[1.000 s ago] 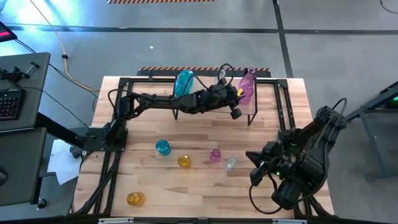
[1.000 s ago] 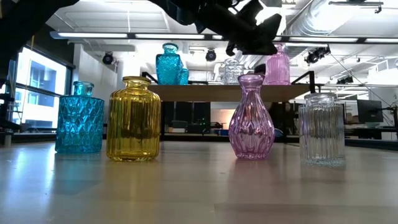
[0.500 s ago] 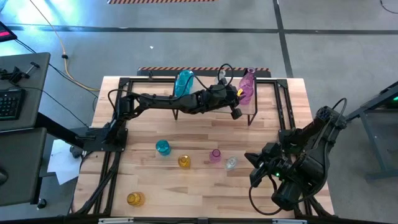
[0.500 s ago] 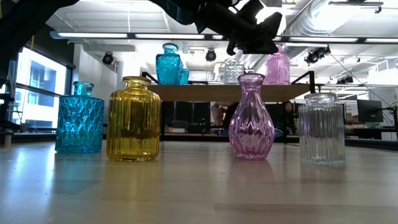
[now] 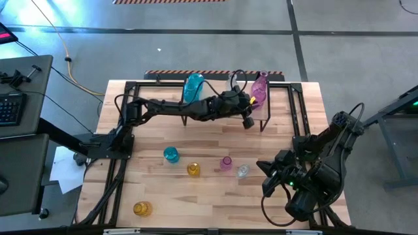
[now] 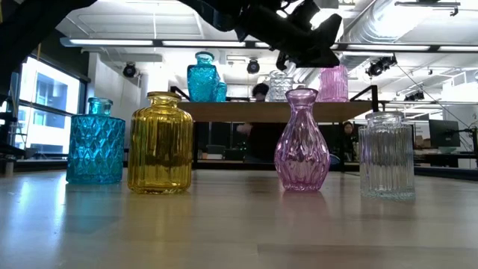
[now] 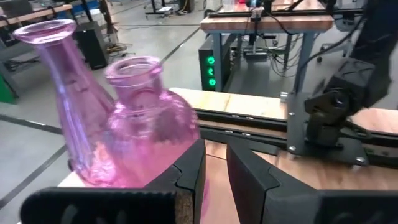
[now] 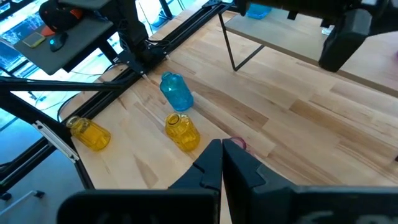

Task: Sort vases onto shelf
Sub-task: Put the top purple vase on the shelf aligned with the other purple vase

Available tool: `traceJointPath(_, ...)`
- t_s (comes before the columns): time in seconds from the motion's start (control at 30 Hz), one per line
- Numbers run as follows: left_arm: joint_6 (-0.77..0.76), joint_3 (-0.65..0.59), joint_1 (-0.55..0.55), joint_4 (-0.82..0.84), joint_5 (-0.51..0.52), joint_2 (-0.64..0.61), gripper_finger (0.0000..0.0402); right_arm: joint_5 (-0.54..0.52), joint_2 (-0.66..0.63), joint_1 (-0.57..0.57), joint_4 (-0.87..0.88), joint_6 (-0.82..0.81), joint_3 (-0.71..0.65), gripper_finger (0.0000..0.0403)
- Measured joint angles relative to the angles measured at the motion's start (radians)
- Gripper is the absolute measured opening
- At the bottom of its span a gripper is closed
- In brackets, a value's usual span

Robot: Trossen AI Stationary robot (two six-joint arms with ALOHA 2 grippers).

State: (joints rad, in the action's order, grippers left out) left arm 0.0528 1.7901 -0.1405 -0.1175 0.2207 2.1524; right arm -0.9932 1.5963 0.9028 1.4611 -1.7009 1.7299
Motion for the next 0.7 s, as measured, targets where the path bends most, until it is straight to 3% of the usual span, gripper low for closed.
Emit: traceJointPath(0.7, -0.016, 0.0, -0.018, -0.015, 0.025, 0.009, 0.0058, 0.0, 0.0, 0.0, -0.018, 0.007, 0.0, 0.0)
